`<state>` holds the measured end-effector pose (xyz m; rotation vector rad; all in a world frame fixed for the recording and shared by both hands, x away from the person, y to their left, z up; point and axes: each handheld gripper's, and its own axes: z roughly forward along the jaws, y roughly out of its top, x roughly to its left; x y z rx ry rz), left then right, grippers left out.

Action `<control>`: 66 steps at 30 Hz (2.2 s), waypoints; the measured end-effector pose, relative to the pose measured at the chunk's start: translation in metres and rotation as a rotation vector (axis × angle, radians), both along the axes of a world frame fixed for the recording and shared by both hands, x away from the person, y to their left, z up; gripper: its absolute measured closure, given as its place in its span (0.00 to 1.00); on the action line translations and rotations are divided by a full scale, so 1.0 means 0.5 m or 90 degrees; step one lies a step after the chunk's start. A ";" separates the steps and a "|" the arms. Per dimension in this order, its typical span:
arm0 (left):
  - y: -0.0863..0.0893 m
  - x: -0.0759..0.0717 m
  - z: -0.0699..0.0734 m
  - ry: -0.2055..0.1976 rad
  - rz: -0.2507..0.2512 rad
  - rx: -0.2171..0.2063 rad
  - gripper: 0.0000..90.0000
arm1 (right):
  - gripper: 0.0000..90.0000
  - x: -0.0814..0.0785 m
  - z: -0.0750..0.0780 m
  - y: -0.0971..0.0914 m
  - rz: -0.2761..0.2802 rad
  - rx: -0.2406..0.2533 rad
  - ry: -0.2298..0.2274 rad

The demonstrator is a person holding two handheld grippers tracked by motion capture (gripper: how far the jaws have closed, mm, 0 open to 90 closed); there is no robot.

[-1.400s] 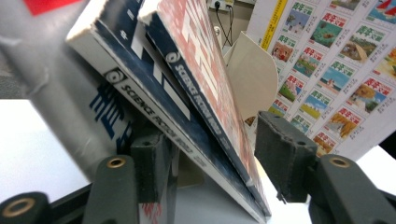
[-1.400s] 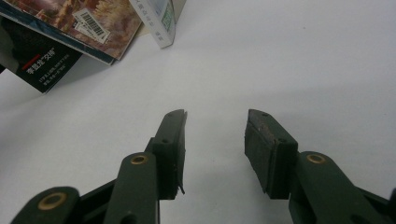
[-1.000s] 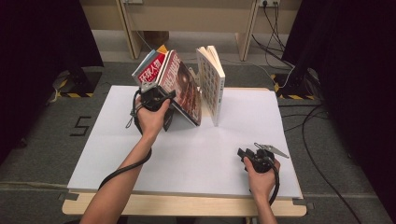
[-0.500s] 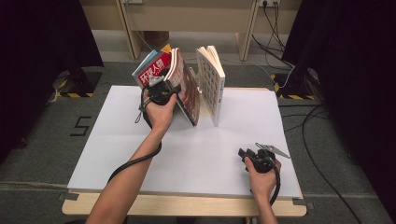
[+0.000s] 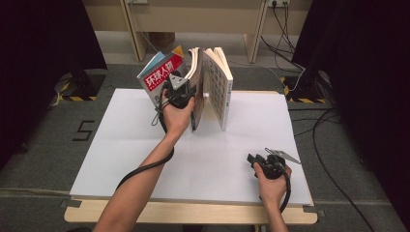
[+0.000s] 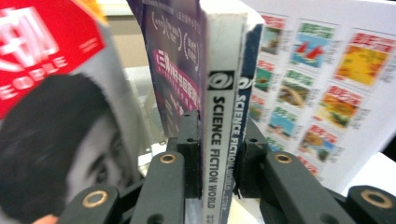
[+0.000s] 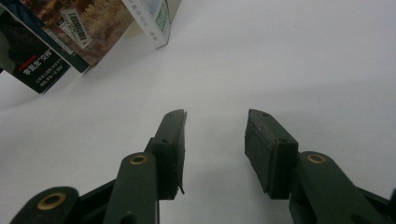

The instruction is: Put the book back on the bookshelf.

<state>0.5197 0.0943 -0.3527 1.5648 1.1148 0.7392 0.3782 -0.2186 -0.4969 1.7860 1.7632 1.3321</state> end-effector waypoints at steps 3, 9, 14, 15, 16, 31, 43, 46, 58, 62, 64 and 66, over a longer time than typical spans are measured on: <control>-0.016 0.000 -0.001 -0.001 -0.015 -0.006 0.82 | 0.65 0.000 -0.001 0.000 0.001 -0.001 -0.002; -0.019 -0.001 0.000 -0.011 -0.022 -0.015 0.75 | 0.65 -0.001 -0.001 -0.005 -0.001 -0.003 0.001; -0.019 -0.007 0.002 -0.017 -0.030 -0.009 0.65 | 0.65 0.000 -0.001 0.000 0.000 0.000 0.000; -0.019 -0.008 0.002 -0.016 -0.033 -0.008 0.63 | 0.65 -0.001 -0.001 0.000 0.001 -0.001 0.001; -0.018 -0.009 0.001 -0.015 -0.035 -0.007 0.61 | 0.65 -0.001 -0.001 0.001 0.002 -0.001 -0.001; -0.014 -0.006 0.001 0.000 -0.027 -0.001 0.61 | 0.64 -0.001 -0.002 0.002 0.001 -0.001 0.002; -0.007 -0.019 0.003 -0.010 -0.025 -0.005 0.55 | 0.64 0.000 -0.002 0.000 0.003 -0.004 -0.003; -0.001 -0.022 0.004 -0.012 -0.024 -0.007 0.54 | 0.64 -0.001 -0.002 0.001 0.002 -0.002 0.000; 0.003 -0.014 0.004 -0.008 -0.015 0.003 0.60 | 0.64 0.000 -0.002 0.002 0.005 -0.002 0.000; -0.003 -0.005 0.004 -0.009 -0.012 0.016 0.72 | 0.64 -0.001 0.000 -0.001 0.001 -0.004 -0.003; -0.010 -0.005 0.006 -0.008 -0.013 0.026 0.76 | 0.64 -0.002 0.001 0.000 -0.003 0.007 0.004; -0.013 -0.005 0.007 -0.007 -0.014 0.030 0.82 | 0.64 -0.001 0.000 -0.002 0.000 0.003 0.002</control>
